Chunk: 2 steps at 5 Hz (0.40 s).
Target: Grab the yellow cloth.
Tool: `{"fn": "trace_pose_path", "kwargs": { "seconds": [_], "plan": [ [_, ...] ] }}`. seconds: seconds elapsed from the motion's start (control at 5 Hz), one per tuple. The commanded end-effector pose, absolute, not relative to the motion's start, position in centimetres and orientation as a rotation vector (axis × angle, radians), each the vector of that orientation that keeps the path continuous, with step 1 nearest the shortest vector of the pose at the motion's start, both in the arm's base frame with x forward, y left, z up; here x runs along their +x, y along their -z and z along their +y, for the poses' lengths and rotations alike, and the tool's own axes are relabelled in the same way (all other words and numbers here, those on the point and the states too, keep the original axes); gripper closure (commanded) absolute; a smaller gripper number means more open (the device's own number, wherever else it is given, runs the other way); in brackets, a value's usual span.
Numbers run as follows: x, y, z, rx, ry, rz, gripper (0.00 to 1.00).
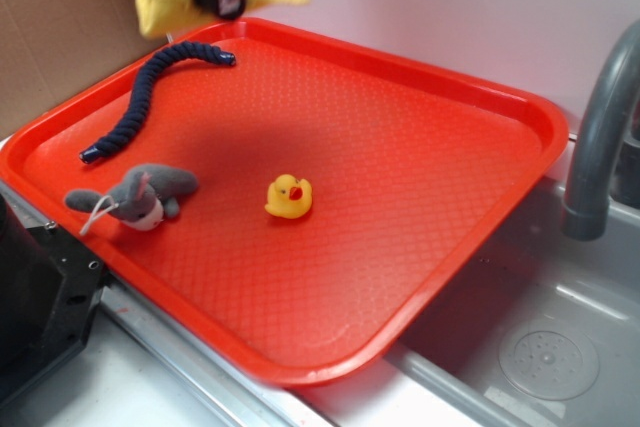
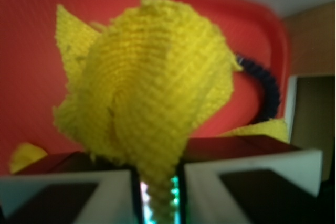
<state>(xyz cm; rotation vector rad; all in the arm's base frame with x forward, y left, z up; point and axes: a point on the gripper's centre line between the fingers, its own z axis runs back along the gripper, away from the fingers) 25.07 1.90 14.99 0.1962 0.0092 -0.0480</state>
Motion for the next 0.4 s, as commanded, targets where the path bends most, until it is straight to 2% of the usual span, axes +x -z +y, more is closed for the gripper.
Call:
{"fn": "trace_pose_path", "kwargs": {
  "seconds": [0.0,0.2],
  "plan": [
    [25.0,-20.07,0.74,0.141,-0.011,-0.21,1.0],
    [24.44,-19.59,0.93,0.151,-0.042,-0.184,1.0]
  ]
}}
